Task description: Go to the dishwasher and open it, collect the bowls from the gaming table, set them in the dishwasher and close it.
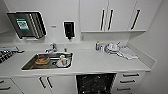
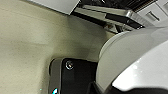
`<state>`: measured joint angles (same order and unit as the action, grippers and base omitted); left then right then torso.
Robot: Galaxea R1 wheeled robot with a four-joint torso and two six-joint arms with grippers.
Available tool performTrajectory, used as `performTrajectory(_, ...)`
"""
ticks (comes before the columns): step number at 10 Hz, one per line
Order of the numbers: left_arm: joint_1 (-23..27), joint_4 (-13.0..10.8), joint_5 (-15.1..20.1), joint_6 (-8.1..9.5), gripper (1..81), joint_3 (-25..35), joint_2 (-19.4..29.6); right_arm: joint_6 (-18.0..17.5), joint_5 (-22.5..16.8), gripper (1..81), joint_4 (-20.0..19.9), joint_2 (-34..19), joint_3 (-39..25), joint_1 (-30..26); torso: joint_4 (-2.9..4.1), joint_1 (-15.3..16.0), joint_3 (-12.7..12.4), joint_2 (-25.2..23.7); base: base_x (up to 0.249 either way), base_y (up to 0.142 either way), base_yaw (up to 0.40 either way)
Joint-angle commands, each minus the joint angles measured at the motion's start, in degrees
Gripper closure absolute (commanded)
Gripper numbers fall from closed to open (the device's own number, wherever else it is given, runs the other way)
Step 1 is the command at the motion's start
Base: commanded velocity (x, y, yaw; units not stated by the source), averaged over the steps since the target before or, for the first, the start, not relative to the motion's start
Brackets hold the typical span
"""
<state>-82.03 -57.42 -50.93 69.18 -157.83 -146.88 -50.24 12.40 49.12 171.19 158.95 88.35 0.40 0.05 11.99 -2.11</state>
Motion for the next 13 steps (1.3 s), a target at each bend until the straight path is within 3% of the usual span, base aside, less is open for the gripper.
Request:
performTrajectory(1,5.69,-3.82,-13.53,8.64,81.1,-1.6,5.46,-0.21,-1.24,81.1,0.01,-0.21,-0.58,-1.81,0.0,0.0,0.0,0.0,0.0,0.0,0.0)
performTrajectory(2,6.74,-4.98,-17.96,11.5,81.1,-1.87,5.28,-0.3,-1.24,81.1,0.01,-0.21,-0.58,-1.9,0.0,0.0,0.0,0.0,0.0,0.0,0.0)
performTrajectory(3,7.8,-5.42,-20.87,13.17,81.1,-2.04,5.1,-0.3,-1.24,81.1,0.01,-0.21,-0.58,-1.9,0.0,0.0,0.0,0.0,0.0,0.0,0.0)
performTrajectory(6,12.72,-9.99,-29.48,20.54,81.1,-2.04,3.96,-0.3,-1.24,81.1,0.01,-0.21,-0.67,-2.25,0.0,0.0,0.0,0.0,0.0,0.0,0.0)
performTrajectory(8,16.14,-10.35,-29.05,22.75,81.1,-3.1,4.14,-0.3,-1.24,81.1,0.01,-0.3,-0.67,-2.25,0.0,0.0,0.02,0.0,0.0,0.0,0.0)
performTrajectory(9,18.34,-11.64,-28.08,24.91,81.1,-7.7,3.71,-0.3,-1.32,81.1,0.01,-0.38,-0.67,-2.33,0.0,0.0,0.02,0.0,0.0,0.0,0.0)
performTrajectory(10,19.66,-13.25,-28.78,28.55,81.1,-12.85,2.2,-0.3,-1.32,81.1,0.01,-0.3,-0.76,-2.42,0.0,0.0,0.02,0.0,0.0,0.0,0.0)
performTrajectory(11,20.37,-13.86,-32.83,32.33,81.1,-17.6,-0.26,-0.3,-1.41,81.1,0.01,-0.21,-0.76,-2.51,0.0,0.02,0.05,0.0,0.0,0.0,0.0)
performTrajectory(12,20.55,-13.16,-36.22,34.51,81.1,-20.04,-2.0,-0.3,-1.5,81.1,0.01,-0.12,-0.93,-2.51,0.0,0.02,0.05,0.0,0.0,0.0,0.0)
performTrajectory(13,20.55,-12.46,-37.48,36.19,81.1,-20.06,-2.19,-0.3,-1.5,81.1,0.01,-0.21,-0.94,-2.51,0.0,0.02,0.05,0.0,0.0,0.0,0.0)
